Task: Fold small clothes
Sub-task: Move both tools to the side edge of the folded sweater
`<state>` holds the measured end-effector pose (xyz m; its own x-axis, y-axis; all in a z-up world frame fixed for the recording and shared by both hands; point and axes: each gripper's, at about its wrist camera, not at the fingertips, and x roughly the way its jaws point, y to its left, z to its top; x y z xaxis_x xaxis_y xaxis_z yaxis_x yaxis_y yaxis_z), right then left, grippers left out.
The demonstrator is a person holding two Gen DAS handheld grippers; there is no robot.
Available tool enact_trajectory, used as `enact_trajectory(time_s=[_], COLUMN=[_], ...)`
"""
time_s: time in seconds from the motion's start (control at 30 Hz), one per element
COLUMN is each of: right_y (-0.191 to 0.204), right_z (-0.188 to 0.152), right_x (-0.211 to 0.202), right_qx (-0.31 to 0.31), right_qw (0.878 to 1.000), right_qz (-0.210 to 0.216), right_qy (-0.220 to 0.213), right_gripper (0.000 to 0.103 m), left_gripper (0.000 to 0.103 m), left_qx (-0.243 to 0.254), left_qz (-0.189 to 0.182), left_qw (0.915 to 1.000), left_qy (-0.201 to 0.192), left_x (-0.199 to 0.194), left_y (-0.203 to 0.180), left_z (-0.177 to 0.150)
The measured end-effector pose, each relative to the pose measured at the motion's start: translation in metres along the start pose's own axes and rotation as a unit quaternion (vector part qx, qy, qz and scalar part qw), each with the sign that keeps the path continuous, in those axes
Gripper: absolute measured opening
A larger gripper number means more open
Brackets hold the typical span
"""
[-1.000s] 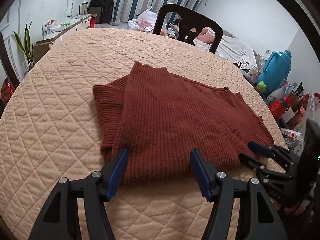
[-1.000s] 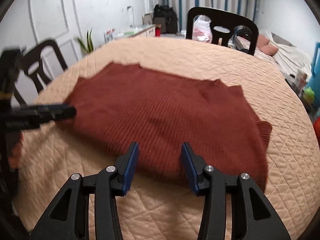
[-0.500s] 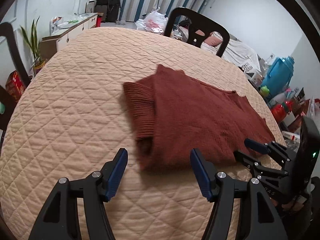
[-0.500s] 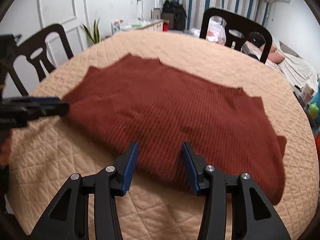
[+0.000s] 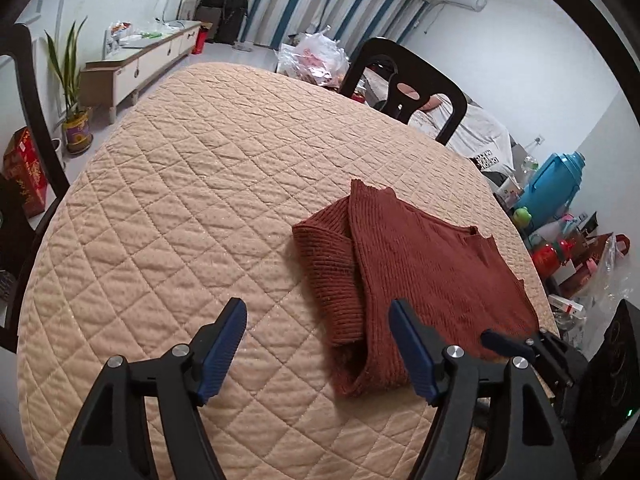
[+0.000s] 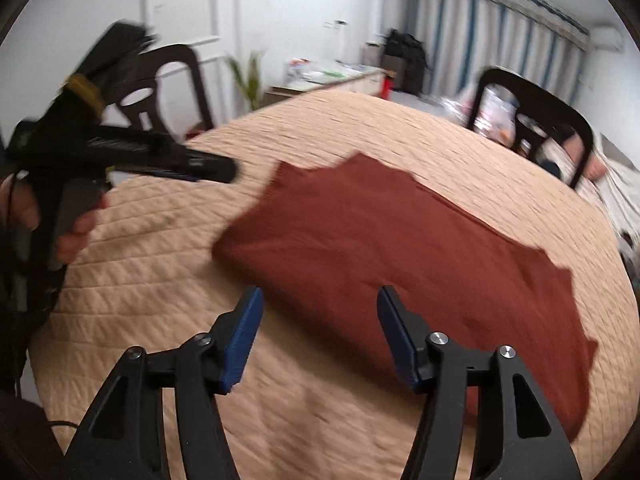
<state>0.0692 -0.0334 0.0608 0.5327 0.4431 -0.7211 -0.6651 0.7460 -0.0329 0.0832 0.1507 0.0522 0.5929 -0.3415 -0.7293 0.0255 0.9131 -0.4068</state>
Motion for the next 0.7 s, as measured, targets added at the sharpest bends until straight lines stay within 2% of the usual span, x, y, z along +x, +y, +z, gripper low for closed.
enact_trajectory(time_s=[0.13,0.37,0.57,0.7], right_y=[0.022,0.055,0.068,0.072], right_z=[0.009,0.017,0.016,0.017], right_x=[0.023,0.052,0.067,0.070], right_qx=[-0.021,-0.073,-0.103,-0.109], right_qw=[1.000,0.997,0.994,0.993], right_qz=[0.017,0.015,-0.018,-0.038], right_qy=[0.012,0.021,0.034,0.021], right_gripper=[0.062,0.063,0.062,0.062], left_gripper=[0.081,0.084,0.087,0.088], left_qx=[0.010,0.003,-0.012,-0.020], left_qz=[-0.017,-0.028,-0.053,-0.071], left_qw=[0.9998,0.9996,0.9984,0.9966], left_qy=[0.006,0.007,0.018,0.038], left_x=[0.001,0.005,0.018,0.032], left_y=[0.004,0.015,0.020,0.018], left_z=[0.003,0.015,0.025,0.031])
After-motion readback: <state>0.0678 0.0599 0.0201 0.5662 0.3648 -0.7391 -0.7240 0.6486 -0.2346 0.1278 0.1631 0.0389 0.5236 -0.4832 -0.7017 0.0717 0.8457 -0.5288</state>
